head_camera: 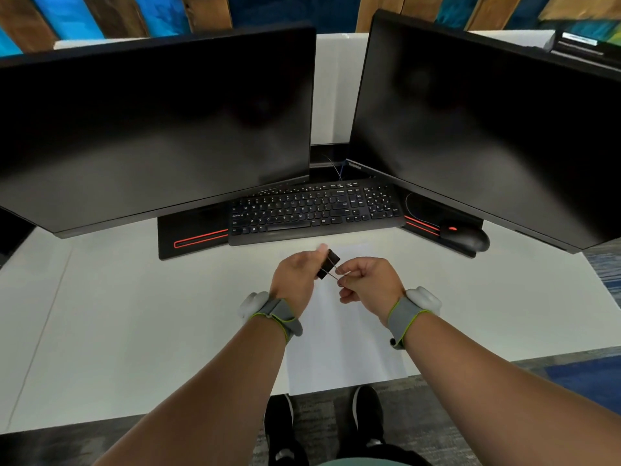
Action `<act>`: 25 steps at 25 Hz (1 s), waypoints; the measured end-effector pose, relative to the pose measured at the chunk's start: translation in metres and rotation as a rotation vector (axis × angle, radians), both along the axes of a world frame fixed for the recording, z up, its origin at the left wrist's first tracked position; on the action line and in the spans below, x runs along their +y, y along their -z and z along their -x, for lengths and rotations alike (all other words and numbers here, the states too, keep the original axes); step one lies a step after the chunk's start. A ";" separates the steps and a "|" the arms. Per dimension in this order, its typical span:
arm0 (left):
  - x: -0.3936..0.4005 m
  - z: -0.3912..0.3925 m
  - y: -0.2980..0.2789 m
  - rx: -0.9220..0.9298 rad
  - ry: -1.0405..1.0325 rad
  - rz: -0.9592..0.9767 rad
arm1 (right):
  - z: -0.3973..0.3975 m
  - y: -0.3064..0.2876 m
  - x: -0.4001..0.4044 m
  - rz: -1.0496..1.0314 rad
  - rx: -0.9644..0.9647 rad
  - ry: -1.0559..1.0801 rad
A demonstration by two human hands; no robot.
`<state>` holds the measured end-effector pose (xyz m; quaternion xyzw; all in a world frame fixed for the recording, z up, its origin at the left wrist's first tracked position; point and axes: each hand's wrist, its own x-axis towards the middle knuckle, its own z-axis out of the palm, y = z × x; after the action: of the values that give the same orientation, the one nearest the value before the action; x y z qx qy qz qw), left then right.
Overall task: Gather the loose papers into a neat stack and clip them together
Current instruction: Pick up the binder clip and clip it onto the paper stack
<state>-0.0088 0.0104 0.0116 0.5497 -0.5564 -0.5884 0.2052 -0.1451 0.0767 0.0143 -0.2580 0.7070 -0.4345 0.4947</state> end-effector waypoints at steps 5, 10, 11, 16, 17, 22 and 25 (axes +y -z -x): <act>-0.001 0.001 0.014 0.015 -0.023 -0.039 | 0.008 0.007 0.005 -0.095 -0.183 -0.048; -0.002 0.001 0.034 -0.256 0.039 -0.020 | 0.004 0.027 0.000 -0.203 0.024 -0.190; -0.004 -0.001 0.037 -0.445 0.046 -0.001 | 0.003 0.034 -0.002 -0.253 0.111 -0.206; -0.011 -0.015 0.051 -0.753 0.076 -0.123 | 0.005 0.053 0.000 -0.276 -0.016 -0.093; -0.013 -0.012 0.053 -0.706 0.050 -0.164 | 0.008 0.052 -0.001 -0.262 -0.100 -0.057; -0.033 -0.007 0.058 -0.557 -0.083 -0.355 | 0.014 0.058 -0.004 -0.255 -0.154 -0.021; -0.036 -0.002 0.056 -0.544 -0.095 -0.394 | 0.013 0.063 -0.001 -0.247 -0.166 -0.004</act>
<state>-0.0073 -0.0255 -0.0447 0.7409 -0.4402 -0.5060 -0.0339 -0.1585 0.0759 -0.0485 -0.1597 0.7112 -0.3632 0.5803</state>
